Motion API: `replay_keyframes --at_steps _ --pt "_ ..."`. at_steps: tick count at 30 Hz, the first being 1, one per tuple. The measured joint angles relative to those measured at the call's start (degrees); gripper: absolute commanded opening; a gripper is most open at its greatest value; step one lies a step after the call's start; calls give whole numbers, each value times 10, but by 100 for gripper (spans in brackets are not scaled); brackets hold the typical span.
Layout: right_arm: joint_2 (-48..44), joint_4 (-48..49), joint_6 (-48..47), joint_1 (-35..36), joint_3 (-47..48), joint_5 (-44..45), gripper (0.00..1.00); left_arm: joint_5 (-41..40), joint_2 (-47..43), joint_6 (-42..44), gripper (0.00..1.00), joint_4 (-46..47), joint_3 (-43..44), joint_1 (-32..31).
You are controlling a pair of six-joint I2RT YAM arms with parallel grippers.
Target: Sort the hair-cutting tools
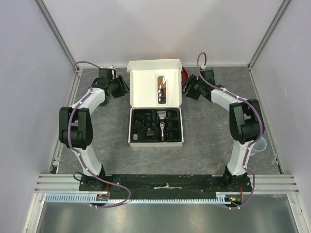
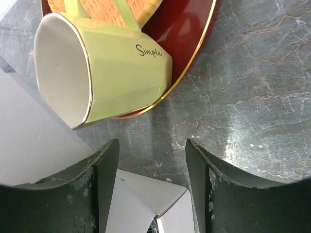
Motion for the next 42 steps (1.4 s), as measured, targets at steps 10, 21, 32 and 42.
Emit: replay_keyframes --at_steps 10,21,32,42 --pt "-26 52 23 -5 -28 -71 65 29 -76 0 54 29 -83 6" --pt "-131 97 45 9 -91 -114 65 47 -205 -14 54 44 -156 -3" --pt "-217 39 1 9 -150 -6 65 -5 -236 -36 54 29 -185 -4" --pt "-266 -10 -43 17 -196 93 64 -73 -237 -45 41 0 -216 -9"
